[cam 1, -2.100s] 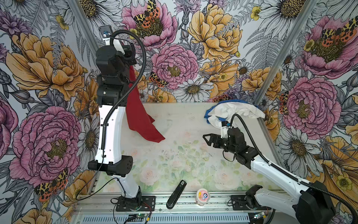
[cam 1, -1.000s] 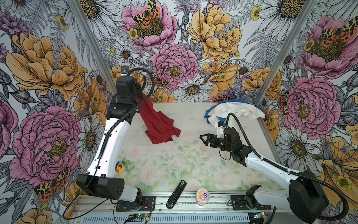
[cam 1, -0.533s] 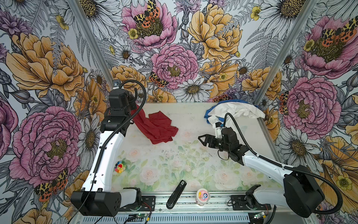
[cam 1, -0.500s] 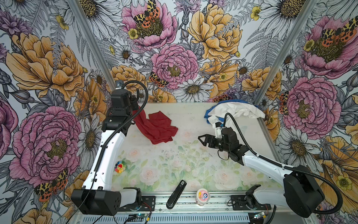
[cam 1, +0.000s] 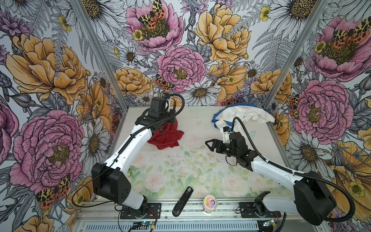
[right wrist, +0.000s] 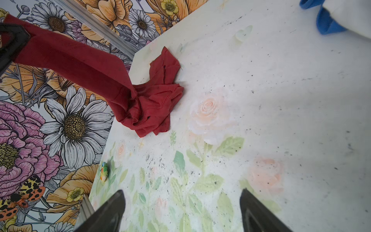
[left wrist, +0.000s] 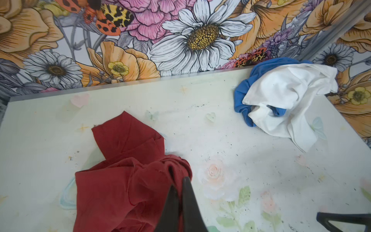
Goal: Pick out a specific cloth from the pile
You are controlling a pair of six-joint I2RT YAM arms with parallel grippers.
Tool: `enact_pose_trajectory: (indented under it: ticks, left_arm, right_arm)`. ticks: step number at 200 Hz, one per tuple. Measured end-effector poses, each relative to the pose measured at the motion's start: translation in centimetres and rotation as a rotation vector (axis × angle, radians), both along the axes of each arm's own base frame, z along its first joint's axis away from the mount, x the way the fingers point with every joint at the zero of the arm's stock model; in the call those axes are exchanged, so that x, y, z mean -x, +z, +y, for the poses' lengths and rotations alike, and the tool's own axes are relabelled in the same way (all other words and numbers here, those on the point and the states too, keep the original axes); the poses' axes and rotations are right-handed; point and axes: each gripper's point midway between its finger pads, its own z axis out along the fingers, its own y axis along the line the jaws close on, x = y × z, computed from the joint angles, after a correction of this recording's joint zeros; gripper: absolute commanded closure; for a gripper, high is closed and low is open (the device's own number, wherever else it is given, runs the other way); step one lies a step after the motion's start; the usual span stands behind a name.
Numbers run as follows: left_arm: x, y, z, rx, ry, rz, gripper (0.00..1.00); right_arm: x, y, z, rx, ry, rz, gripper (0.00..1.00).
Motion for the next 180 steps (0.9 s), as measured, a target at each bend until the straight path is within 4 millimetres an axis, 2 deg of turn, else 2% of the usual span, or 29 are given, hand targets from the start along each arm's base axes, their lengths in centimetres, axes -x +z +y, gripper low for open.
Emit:
enact_pose_trajectory:
  ticks: [21, 46, 61, 91, 101, 117, 130, 140, 149, 163, 180]
  left_arm:
    - [0.7, -2.3, -0.1, -0.006, -0.004, 0.054, 1.0]
    - [1.3, -5.8, 1.6, -0.059, 0.062, 0.121, 1.0]
    - [1.9, -7.5, 3.7, -0.095, 0.13, 0.159, 1.0]
    - [2.3, -9.6, 9.8, -0.156, 0.314, 0.211, 1.0]
    - [2.3, -10.4, 11.5, -0.161, 0.357, 0.232, 0.91]
    - [2.1, -12.1, 13.2, -0.176, 0.39, 0.28, 0.77]
    - [2.0, -13.9, 13.4, -0.193, 0.386, 0.331, 0.61]
    - [2.1, -15.2, 13.3, -0.21, 0.378, 0.375, 0.42]
    - [2.3, -16.2, 13.3, -0.243, 0.363, 0.404, 0.3]
    - [2.8, -16.7, 13.5, -0.298, 0.343, 0.426, 0.17]
    - [3.1, -16.0, 13.8, -0.346, 0.311, 0.41, 0.08]
  right_arm:
    - [-0.1, -0.1, 0.0, 0.0, 0.0, 0.0, 0.11]
    - [-0.2, -0.8, 0.3, 0.004, 0.008, 0.015, 0.11]
    - [-0.2, -1.4, 0.4, 0.009, 0.011, 0.028, 0.1]
    - [-0.2, -1.8, 0.6, 0.01, 0.017, 0.038, 0.1]
    - [-0.2, -1.9, 0.6, 0.011, 0.018, 0.041, 0.11]
    - [-0.3, -2.0, 0.6, 0.012, 0.018, 0.042, 0.1]
    - [-0.3, -2.0, 0.6, 0.012, 0.018, 0.041, 0.11]
    - [-0.3, -2.0, 0.6, 0.012, 0.018, 0.041, 0.11]
    - [-0.3, -1.9, 0.6, 0.012, 0.018, 0.041, 0.11]
    - [-0.3, -1.8, 0.6, 0.011, 0.017, 0.039, 0.11]
    - [-0.2, -1.6, 0.6, 0.008, 0.018, 0.033, 0.11]
